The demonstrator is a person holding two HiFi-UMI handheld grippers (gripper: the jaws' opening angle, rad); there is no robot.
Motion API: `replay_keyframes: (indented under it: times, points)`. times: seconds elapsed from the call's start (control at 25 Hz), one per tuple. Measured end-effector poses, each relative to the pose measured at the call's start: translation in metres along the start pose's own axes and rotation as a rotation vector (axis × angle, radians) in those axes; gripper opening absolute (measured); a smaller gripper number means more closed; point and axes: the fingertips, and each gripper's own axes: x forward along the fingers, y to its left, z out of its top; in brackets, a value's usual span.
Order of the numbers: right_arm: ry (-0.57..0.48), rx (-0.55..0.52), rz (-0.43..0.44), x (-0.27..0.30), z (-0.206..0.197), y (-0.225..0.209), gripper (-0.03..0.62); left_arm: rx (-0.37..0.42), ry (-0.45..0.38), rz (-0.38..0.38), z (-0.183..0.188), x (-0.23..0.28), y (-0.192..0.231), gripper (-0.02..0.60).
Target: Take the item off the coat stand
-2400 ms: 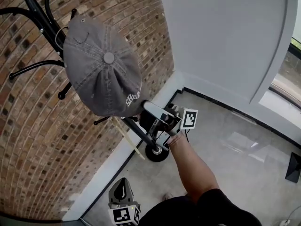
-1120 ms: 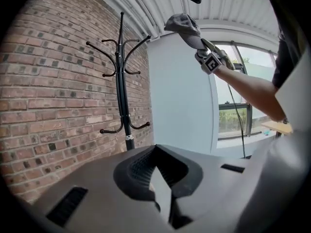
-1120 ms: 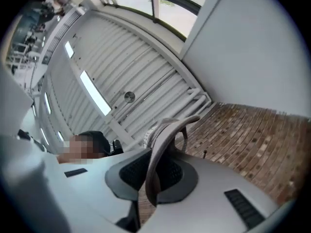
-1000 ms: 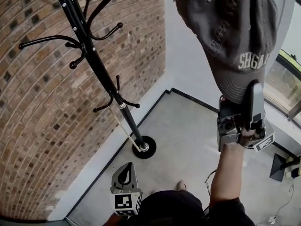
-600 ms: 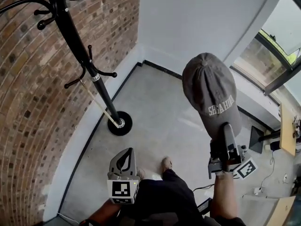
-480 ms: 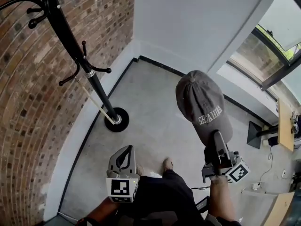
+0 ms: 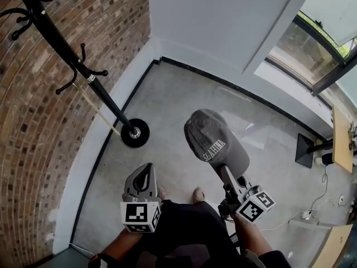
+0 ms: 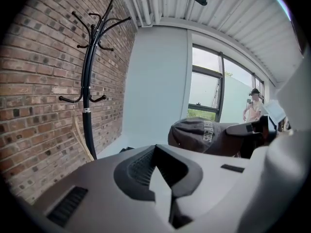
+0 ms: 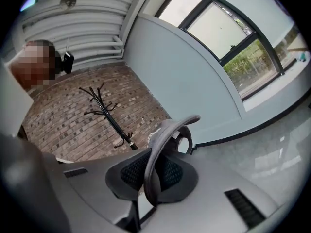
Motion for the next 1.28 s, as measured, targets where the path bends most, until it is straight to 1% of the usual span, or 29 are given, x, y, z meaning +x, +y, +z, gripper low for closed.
replay_keyframes:
  times: [0.16,0.32,0.48,0.68,0.88,1.12,1.28]
  points:
    - [0.067,-0.121,-0.051,-0.013,-0.002,-0.023,0.037,0.017,0.002,0.027,-0.002,0.003,-0.045,0.026]
    - [0.123,-0.25,-0.088,-0.024,0.003,-0.044,0.037,0.034,0.014,0.075,-0.008,0.003,-0.085,0.025]
    - [0.16,-0.364,-0.085,-0.024,0.003,-0.056,0.037,0.045,0.016,0.133,-0.015,0.004,-0.114,0.026]
    - [0.194,-0.43,-0.061,-0.018,0.005,-0.066,0.037,0.048,0.015,0.187,-0.021,0.0,-0.141,0.026]
    - [0.184,-0.453,-0.052,-0.02,0.008,-0.055,0.037,0.05,0.016,0.205,-0.023,-0.009,-0.145,0.025]
    - [0.184,-0.478,-0.058,-0.026,0.004,-0.032,0.035,0.03,-0.012,0.218,-0.015,-0.019,-0.126,0.026]
    - [0.186,-0.49,-0.071,-0.024,-0.006,-0.022,0.035,0.025,-0.024,0.21,-0.018,-0.025,-0.114,0.026]
